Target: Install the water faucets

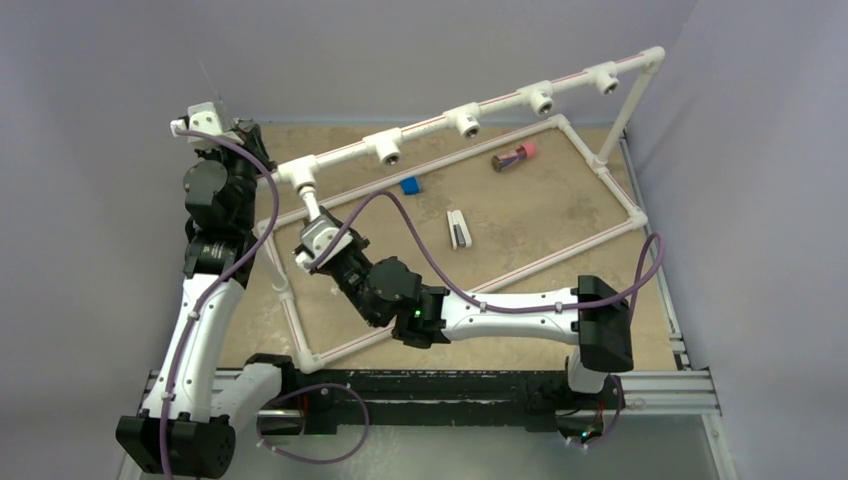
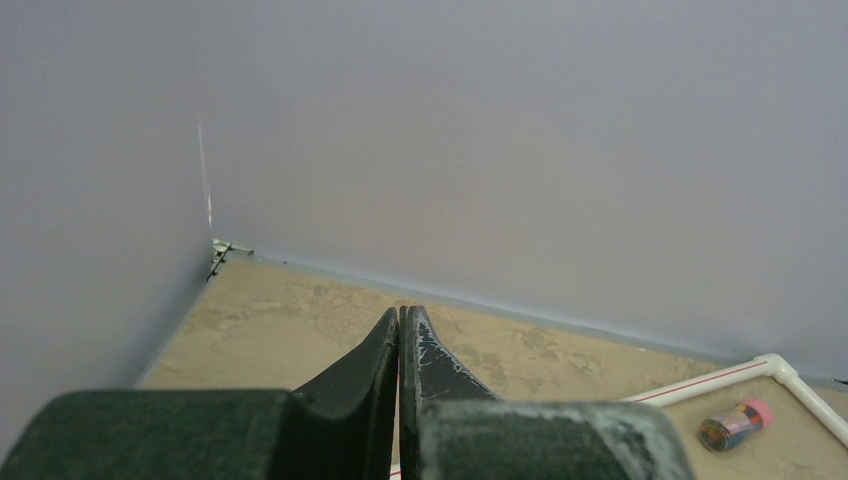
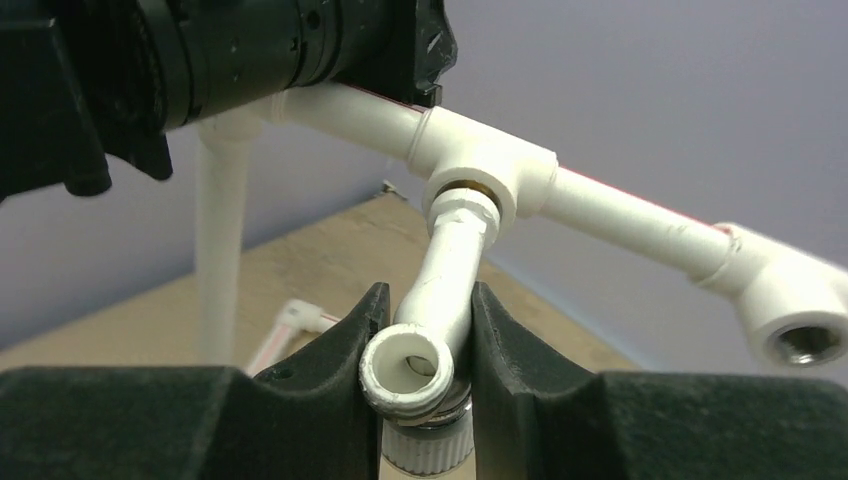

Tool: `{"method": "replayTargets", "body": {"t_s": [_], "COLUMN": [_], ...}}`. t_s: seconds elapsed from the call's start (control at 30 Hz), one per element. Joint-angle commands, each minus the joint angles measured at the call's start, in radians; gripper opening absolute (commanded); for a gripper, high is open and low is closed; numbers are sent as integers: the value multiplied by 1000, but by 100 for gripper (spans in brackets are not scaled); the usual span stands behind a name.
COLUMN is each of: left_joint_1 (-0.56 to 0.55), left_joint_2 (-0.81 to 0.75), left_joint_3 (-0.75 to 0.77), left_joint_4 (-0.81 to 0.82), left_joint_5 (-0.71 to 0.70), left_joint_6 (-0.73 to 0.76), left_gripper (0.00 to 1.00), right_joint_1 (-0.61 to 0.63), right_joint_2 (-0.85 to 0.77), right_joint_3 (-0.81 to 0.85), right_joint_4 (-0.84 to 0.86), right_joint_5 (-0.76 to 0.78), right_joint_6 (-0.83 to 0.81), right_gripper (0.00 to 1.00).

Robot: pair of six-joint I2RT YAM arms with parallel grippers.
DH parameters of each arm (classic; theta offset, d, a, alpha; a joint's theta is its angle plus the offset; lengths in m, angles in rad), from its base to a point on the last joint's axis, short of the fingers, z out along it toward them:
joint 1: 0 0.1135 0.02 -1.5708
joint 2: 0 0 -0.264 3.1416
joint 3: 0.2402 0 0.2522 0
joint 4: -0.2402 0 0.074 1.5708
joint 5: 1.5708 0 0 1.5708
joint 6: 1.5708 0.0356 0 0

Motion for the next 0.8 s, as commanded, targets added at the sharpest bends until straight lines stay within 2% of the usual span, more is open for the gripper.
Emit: {"method": "replayTargets", "body": {"t_s": [0.0,0.33,0.53,0.7,0.77], "left_joint_1": [-16,-16,-16,-18,-18], "left_joint_2": [32,29,26,26,25], "left_joint_3": [-75,-77,-78,-78,-78], "left_joint_4": [-293,-292,-292,-291,-290], "left_joint_5": [89,92,95,97,97], "left_joint_6": [-17,-18,-20,-21,-22], "left_gripper": [0,0,0,0,0], "right_joint_1": [5,-18,-47,-76,-81], "right_joint_2": [37,0,-7,-2,2], "right_joint_3": [-9,-84,-129,-147,-148], "right_joint_4": [98,340,465,546,556], "right_joint_5": [-263,-233,-201,-250,-271], "right_joint_6": [500,1079,1356,1583,1666], "right_gripper": [0,0,0,0,4]}}
